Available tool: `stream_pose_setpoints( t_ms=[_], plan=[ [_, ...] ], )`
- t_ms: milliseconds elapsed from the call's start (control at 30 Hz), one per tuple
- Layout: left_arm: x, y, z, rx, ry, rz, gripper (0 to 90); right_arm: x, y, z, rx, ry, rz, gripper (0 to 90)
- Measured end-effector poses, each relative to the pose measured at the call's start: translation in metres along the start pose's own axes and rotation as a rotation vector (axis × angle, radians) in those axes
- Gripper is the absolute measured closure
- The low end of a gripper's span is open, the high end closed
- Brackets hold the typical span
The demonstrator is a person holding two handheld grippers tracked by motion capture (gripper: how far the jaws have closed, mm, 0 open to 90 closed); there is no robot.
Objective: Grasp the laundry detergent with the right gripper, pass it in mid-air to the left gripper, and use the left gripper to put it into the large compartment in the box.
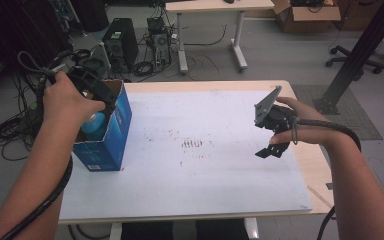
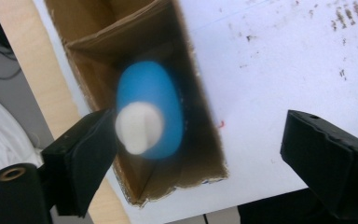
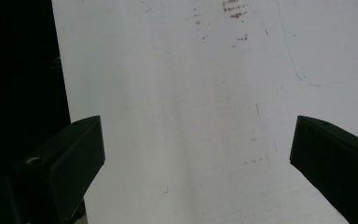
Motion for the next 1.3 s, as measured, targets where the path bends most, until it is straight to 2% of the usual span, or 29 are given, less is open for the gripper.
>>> stream_pose_setpoints(
  t_ms=[167, 300, 367, 567, 733, 800, 867, 967, 1067, 1167, 1200, 1233, 1300],
  plan=[
    [0.003, 0.006, 0.013, -0.011, -0.061, -0.019, 8.0, -0.001, 0.003, -0.001, -0.005, 0.001, 0.001, 3.0],
    [0.005, 0.008, 0.025, -0.028, -0.132, -0.033, 4.2, -0.002, 0.005, -0.002, -0.008, -0.002, 0.0, 3.0],
    [0.007, 0.007, 0.032, -0.029, -0.188, -0.046, 0.2, -0.002, 0.006, -0.002, -0.009, -0.001, -0.002, 3.0],
    [0.01, 0.005, 0.056, -0.098, -0.304, -0.045, 0.2, -0.001, 0.008, -0.001, -0.01, 0.001, -0.008, 3.0],
    [0.011, 0.0, 0.078, -0.16, -0.451, -0.046, 0.2, 0.003, 0.007, -0.001, -0.005, 0.008, -0.022, 3.0],
    [0.012, -0.002, 0.087, -0.154, -0.535, -0.048, 0.2, 0.003, 0.007, -0.001, -0.005, 0.01, -0.023, 3.0],
    [0.011, -0.005, 0.094, -0.159, -0.6, -0.048, 0.2, 0.005, 0.007, 0.0, 0.0, 0.014, -0.034, 3.0],
    [0.008, -0.013, 0.106, -0.187, -0.711, -0.071, 0.2, 0.009, 0.006, 0.001, 0.002, 0.023, -0.044, 3.0],
    [0.006, -0.018, 0.113, -0.216, -0.796, -0.097, 0.2, 0.014, 0.005, 0.001, 0.006, 0.024, -0.067, 3.0],
    [0.004, -0.021, 0.118, -0.258, -0.861, -0.107, 0.2, 0.017, 0.005, 0.001, 0.009, 0.027, -0.077, 3.0],
    [0.004, -0.022, 0.12, -0.284, -0.905, -0.11, 0.2, 0.019, 0.004, 0.002, 0.013, 0.027, -0.091, 3.0],
    [0.004, -0.022, 0.12, -0.284, -0.905, -0.11, 0.2, 0.019, 0.004, 0.002, 0.013, 0.027, -0.091, 3.0],
    [0.004, -0.023, 0.121, -0.301, -0.94, -0.101, 0.2, 0.02, 0.003, 0.002, 0.013, 0.03, -0.099, 3.0]
  ],
)
Point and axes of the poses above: each handheld gripper's, and its own axes: y roughly backward along the jaws, x roughly out of its top, z roughly to its right, the point moved 4 cm from there along -y, roughly forward along the jaws, and after that the axes turned 9 degrees about z, right-handed, at the moved point
